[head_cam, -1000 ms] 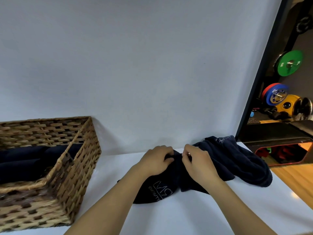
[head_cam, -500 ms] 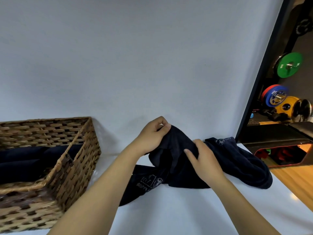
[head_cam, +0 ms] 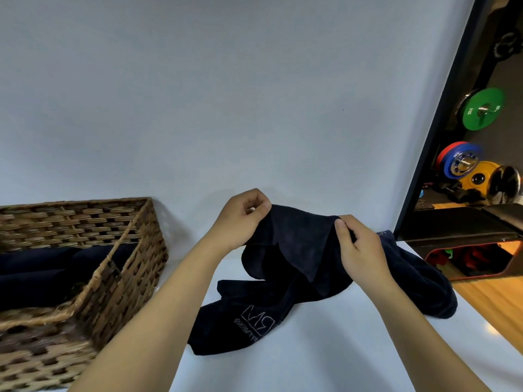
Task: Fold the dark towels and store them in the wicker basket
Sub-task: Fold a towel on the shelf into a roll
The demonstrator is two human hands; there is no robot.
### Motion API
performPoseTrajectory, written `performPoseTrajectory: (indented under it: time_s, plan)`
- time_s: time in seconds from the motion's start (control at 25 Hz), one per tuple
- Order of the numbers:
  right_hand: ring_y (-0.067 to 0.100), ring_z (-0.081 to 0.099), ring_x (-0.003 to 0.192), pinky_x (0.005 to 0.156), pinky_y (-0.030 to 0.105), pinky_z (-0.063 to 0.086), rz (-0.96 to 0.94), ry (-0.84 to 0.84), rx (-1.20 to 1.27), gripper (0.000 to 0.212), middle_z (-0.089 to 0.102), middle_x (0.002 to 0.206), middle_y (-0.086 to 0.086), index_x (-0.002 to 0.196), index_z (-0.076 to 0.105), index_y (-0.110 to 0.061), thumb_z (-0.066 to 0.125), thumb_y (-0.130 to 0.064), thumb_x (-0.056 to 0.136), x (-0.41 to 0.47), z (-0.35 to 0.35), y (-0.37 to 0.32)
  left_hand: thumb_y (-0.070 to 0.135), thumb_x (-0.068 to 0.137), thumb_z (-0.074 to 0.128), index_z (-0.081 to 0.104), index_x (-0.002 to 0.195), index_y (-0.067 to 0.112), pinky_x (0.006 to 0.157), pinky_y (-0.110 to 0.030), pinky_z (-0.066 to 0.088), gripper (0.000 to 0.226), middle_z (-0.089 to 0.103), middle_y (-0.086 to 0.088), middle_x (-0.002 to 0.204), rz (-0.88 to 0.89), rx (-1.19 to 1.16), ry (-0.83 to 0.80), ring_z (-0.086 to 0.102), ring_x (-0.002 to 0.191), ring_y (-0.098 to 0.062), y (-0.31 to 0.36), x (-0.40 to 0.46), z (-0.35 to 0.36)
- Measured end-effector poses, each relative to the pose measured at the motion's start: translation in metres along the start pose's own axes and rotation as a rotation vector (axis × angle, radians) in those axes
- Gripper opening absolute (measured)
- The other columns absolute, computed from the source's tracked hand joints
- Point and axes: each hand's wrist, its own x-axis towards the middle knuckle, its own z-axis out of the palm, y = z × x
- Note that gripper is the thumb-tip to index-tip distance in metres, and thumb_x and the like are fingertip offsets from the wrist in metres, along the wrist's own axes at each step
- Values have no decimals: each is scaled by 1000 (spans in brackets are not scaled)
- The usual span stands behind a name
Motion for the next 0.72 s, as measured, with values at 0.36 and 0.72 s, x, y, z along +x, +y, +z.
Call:
performPoseTrajectory:
  time_s: [0.36, 0.72]
  plan:
    - [6, 62, 85, 76, 21, 45, -8, 12, 39, 26, 67, 84, -16, 88, 64, -28, 46, -25, 106, 5, 4, -11, 25, 97, 62, 68, 81, 23, 53, -14, 37, 17, 57, 22, 56, 6, 6, 189, 46, 49, -2, -5, -3, 19]
    - [-3, 61, 100, 87, 12, 43, -127, -79, -51, 24, 69, 100, -18, 106, 73, -26, 50, -24, 104, 1, 15, -6, 42, 86, 76, 65, 111, 39, 98, -26, 48, 27, 69, 21, 114, 13, 110, -324, 63, 106, 5, -27, -11, 41]
